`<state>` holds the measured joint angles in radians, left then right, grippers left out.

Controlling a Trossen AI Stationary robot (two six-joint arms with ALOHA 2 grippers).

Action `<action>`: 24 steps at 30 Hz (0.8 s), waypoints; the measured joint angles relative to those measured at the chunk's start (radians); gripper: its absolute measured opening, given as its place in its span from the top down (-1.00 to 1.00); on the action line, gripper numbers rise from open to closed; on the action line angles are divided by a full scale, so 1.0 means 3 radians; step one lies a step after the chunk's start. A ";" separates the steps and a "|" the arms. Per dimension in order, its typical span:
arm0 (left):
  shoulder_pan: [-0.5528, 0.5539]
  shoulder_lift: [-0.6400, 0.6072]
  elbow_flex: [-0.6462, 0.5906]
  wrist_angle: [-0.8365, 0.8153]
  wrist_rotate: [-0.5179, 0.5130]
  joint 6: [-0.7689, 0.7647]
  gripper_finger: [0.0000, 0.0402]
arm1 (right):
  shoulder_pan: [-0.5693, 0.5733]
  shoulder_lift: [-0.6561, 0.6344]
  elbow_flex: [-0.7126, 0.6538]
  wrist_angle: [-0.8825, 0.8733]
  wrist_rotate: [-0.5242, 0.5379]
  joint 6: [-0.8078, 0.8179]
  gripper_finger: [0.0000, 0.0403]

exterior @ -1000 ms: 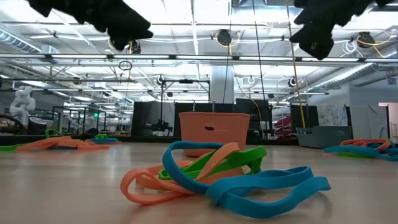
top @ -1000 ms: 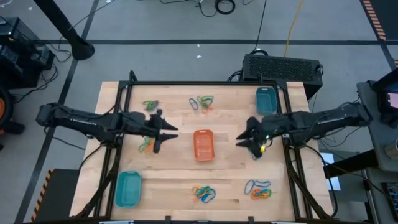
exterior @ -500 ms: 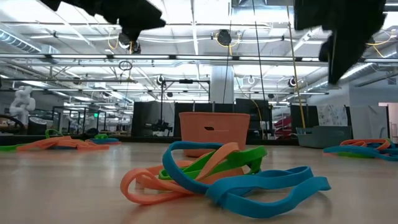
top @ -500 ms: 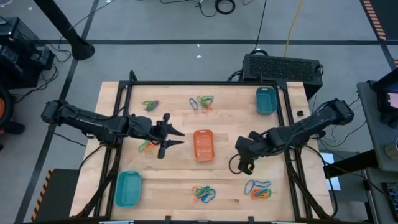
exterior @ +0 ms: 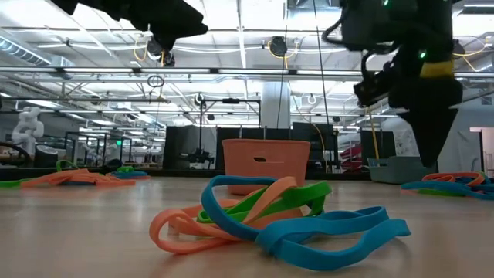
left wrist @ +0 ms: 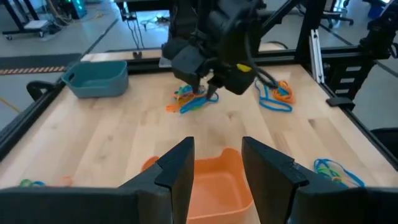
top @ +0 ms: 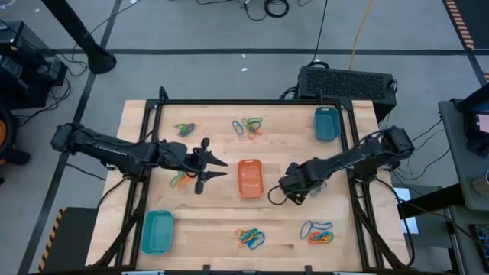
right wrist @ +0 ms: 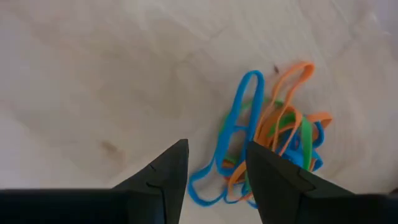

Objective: Sort rubber bands into baskets
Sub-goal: Put the blue rubber band into the orange bin

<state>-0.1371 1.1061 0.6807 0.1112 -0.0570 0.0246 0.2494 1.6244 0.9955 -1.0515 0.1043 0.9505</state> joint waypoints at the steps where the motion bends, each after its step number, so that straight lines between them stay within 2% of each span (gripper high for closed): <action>1: 0.0000 0.0017 -0.0002 -0.0013 0.0000 -0.0001 0.29 | -0.0023 0.0026 0.0000 0.0005 0.0000 -0.0026 0.24; 10: -0.0003 0.0321 -0.0005 0.0118 0.0003 -0.0212 0.29 | -0.0203 0.0114 0.0000 0.0003 -0.0194 -0.0135 0.24; 15: 0.0053 0.0379 -0.0005 0.0235 -0.0001 -0.0054 0.29 | -0.0198 0.0093 0.0000 0.0038 -0.0284 -0.0072 0.24; 22: 0.0025 0.0361 -0.0005 -0.0176 -0.0019 -0.0202 0.29 | -0.0124 0.0093 -0.0039 0.0150 0.0024 0.0094 0.35; 24: 0.0010 0.0362 -0.0005 -0.0378 -0.0153 -0.0136 0.29 | -0.0128 0.0092 -0.0091 0.0145 0.0058 0.0109 0.40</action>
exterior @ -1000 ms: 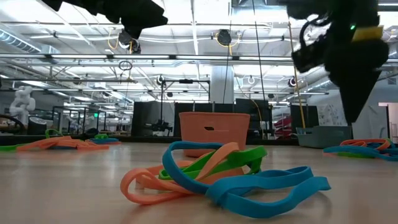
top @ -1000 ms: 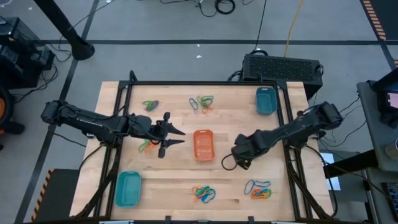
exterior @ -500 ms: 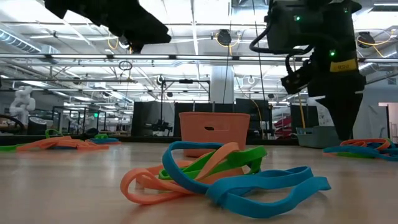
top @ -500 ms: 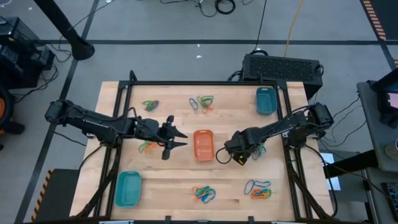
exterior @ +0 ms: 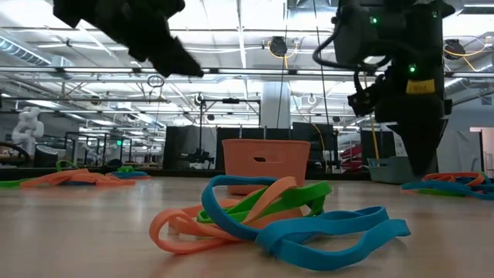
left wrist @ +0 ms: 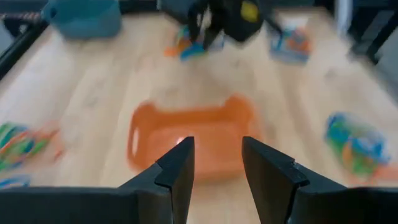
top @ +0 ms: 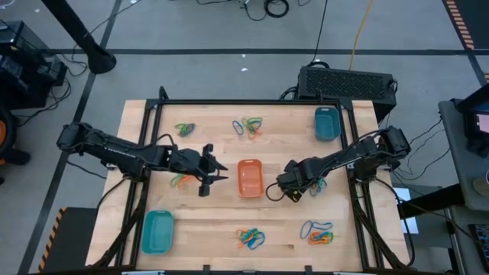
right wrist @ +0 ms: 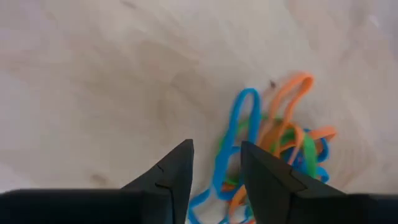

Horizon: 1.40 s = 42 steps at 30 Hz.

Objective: Sort rubber bands into baskets
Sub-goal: Put the blue rubber band into the orange bin

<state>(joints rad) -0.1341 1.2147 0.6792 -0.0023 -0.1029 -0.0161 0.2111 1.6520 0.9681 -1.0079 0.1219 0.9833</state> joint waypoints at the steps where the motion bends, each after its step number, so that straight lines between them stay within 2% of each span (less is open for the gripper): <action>1: 0.0001 -0.0005 0.0000 -0.0072 -0.0108 -0.0008 0.29 | 0.0000 0.0000 -0.0033 0.0013 -0.0002 0.0000 0.41; 4: 0.0010 -0.0055 0.0000 -0.0189 -0.0301 -0.0098 0.29 | -0.0001 0.0000 -0.0104 0.0011 -0.0052 -0.0064 0.45; 11: 0.0007 -0.0168 -0.0217 -0.0096 -0.0297 -0.0130 0.29 | 0.0000 0.0000 -0.0209 0.0042 -0.0060 -0.0112 0.47; 17: -0.0008 -0.0194 -0.0233 -0.0031 -0.0294 -0.0209 0.29 | 0.0000 -0.0001 -0.0307 0.0181 -0.0157 -0.0113 0.51; 21: -0.0019 -0.0194 -0.0233 -0.0018 -0.0288 -0.0271 0.29 | 0.0000 -0.0003 -0.0345 0.0259 -0.0161 -0.0127 0.62; 29: -0.0022 -0.0194 -0.0233 -0.0014 -0.0282 -0.0279 0.29 | 0.0000 -0.0013 -0.0300 0.0238 -0.0140 -0.0340 0.97; 42: -0.0022 -0.0194 -0.0233 -0.0013 -0.0282 -0.0280 0.29 | -0.0003 -0.0013 0.0042 -0.0144 -0.0126 -0.0463 0.98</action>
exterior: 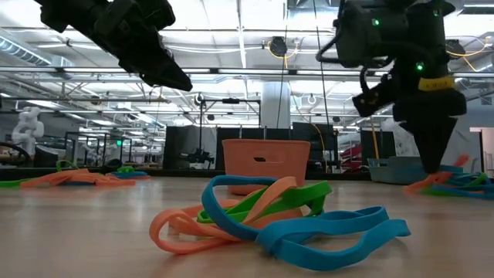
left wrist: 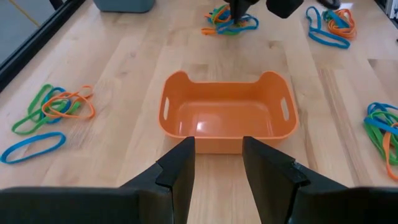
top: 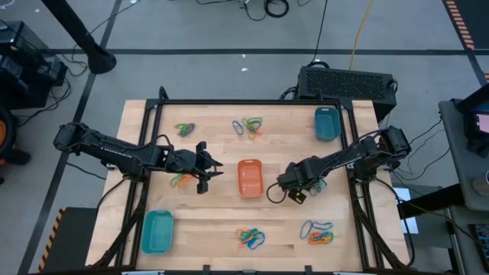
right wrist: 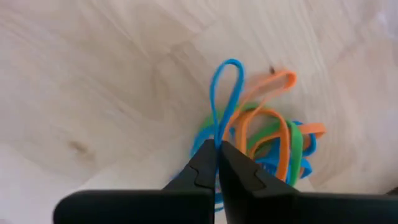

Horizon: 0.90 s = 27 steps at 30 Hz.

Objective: Sort rubber bands into baskets
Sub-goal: Put the blue rubber band into the orange bin

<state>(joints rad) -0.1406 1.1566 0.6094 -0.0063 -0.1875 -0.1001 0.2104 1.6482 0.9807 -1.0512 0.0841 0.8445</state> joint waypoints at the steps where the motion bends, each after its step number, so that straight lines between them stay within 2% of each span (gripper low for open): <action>1: 0.0000 0.0001 0.0000 0.0000 0.0000 0.0000 0.29 | 0.0000 0.0000 0.0023 0.0000 -0.0002 0.0000 0.98; 13: 0.0000 0.0001 0.0000 -0.0004 0.0064 -0.0004 0.29 | 0.0000 -0.0001 0.0050 0.0261 -0.0091 0.0037 0.96; 27: -0.0001 0.0001 0.0000 -0.0005 0.0125 -0.0022 0.29 | 0.0000 -0.0001 0.0050 0.0642 -0.0105 -0.0012 0.39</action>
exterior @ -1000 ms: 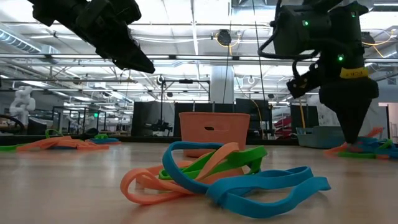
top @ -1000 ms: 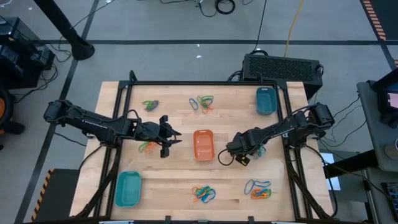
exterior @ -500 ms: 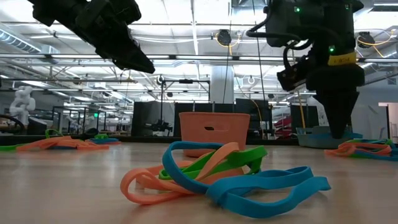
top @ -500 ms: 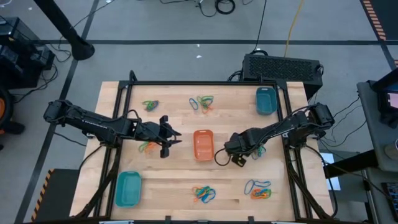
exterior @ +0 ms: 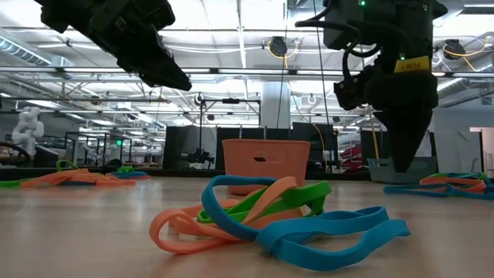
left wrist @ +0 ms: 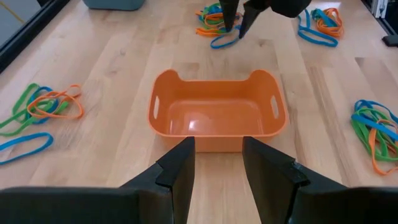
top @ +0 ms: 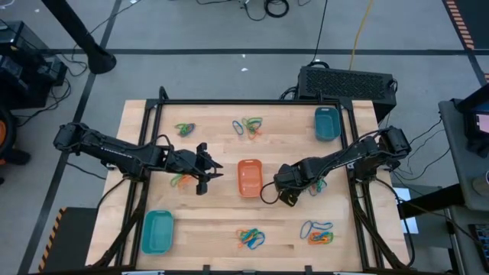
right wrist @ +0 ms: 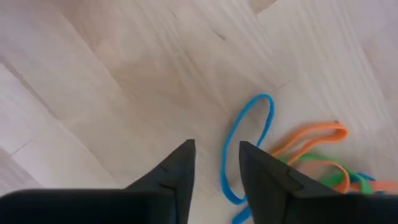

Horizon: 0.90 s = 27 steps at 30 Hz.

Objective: Sort rubber bands into baskets
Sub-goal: Put the blue rubber band into the orange bin

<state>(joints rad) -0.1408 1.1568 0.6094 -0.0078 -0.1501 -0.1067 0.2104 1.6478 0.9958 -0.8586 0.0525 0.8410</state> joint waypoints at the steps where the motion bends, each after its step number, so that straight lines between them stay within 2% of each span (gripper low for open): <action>1: 0.0000 0.0000 0.0000 0.0000 0.0000 -0.0011 0.29 | 0.0000 0.0000 -0.0001 0.0000 0.0006 -0.0001 0.36; 6: 0.0000 0.0000 0.0000 -0.0003 0.0000 -0.0033 0.29 | -0.0012 0.0000 -0.0032 0.0004 0.0191 -0.0051 0.28; 14: 0.0000 0.0000 0.0000 -0.0004 0.0000 -0.0040 0.29 | -0.0184 0.0000 -0.0297 0.0079 0.0176 -0.0184 0.27; 27: 0.0001 0.0001 0.0000 -0.0006 0.0000 -0.0041 0.29 | -0.0262 0.0000 -0.0361 0.0274 0.0152 -0.0313 0.26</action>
<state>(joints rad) -0.1407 1.1572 0.6094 -0.0095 -0.1501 -0.1189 0.1318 1.6478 0.8875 -0.7763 0.0980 0.7470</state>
